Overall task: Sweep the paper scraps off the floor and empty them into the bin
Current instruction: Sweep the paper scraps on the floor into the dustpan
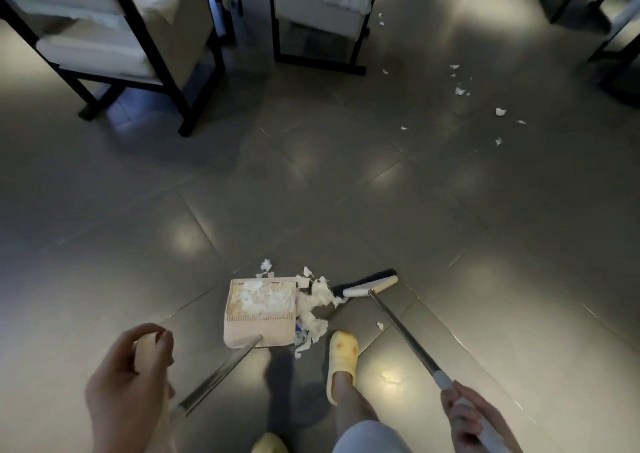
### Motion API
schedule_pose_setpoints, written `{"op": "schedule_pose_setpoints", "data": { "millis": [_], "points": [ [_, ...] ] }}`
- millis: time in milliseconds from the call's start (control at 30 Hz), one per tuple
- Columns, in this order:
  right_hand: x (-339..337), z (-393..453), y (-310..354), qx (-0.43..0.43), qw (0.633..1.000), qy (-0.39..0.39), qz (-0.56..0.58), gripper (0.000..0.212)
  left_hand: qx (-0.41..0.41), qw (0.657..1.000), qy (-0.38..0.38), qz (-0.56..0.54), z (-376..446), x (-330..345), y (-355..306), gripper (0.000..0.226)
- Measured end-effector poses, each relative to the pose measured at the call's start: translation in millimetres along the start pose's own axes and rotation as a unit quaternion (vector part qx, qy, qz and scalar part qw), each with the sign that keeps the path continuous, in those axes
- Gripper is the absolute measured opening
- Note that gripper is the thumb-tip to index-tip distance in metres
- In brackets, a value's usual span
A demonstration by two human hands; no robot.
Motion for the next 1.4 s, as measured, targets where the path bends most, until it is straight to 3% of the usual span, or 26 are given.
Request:
{"op": "schedule_pose_setpoints", "data": {
  "millis": [67,133,167,233,300,367,433,500,600,733,833,1200,1400],
  "points": [
    [5.5,-16.9,-9.8,-0.055,0.998,0.019,0.024,0.064,-0.008,1.0,0.014,0.002,-3.7,-19.6,13.6,0.02],
    [9.1,-31.7,-23.4,-0.112,0.994,-0.016,0.001,0.076,-0.01,0.999,0.047,0.008,-6.2,-35.6,21.9,0.022],
    [13.9,-39.2,-30.9,-0.134,0.989,-0.052,-0.028,0.074,-0.008,0.998,0.068,0.012,-7.5,-42.0,23.9,0.023],
    [25.9,-49.7,-43.6,-0.166,0.965,-0.142,-0.144,0.047,0.007,0.993,0.114,0.034,-10.1,-51.8,25.9,0.027],
    [32.3,-54.8,-46.8,-0.22,0.899,-0.247,-0.287,0.019,0.021,0.985,0.158,0.069,-12.2,-57.5,25.8,0.028],
    [34.6,-59.2,-46.2,-0.256,0.822,-0.325,-0.391,0.016,0.023,0.977,0.191,0.092,-12.0,-61.6,26.0,0.028],
    [36.3,-61.9,-46.5,-0.249,0.768,-0.385,-0.448,0.021,0.027,0.969,0.219,0.11,-11.0,-66.0,25.4,0.027],
    [36.0,-55.8,-49.1,-0.234,0.736,-0.429,-0.469,0.021,0.041,0.96,0.241,0.135,-11.1,-70.8,24.2,0.027],
    [33.4,-36.2,-55.7,-0.197,0.702,-0.446,-0.519,0.009,0.047,0.953,0.25,0.163,-11.6,-77.2,28.7,0.028],
    [34.8,-2.5,-79.7,-0.15,0.658,-0.443,-0.59,0.012,0.04,0.947,0.252,0.196,-16.1,-79.8,44.5,0.032],
    [41.3,20.4,-102.1,-0.14,0.647,-0.425,-0.617,0.013,0.014,0.949,0.24,0.203,-22.9,-82.2,60.0,0.032],
    [121.2,81.8,-126.0,-0.132,0.687,-0.384,-0.603,0.025,-0.056,0.983,0.098,0.143,-21.1,-87.0,78.5,0.021],
    [146.3,113.4,-144.3,-0.128,0.663,-0.342,-0.654,0.022,-0.049,0.985,0.07,0.151,-7.3,-90.5,78.1,0.018]
  ]
}}
Point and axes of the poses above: each hand's wrist, its own z-axis towards the middle knuckle, its own x-axis out of the palm, y = z × x, the point moved 3 cm from there along z, towards the middle knuckle, and after that the axes turned 4 degrees about -z, right-handed, at the moved point
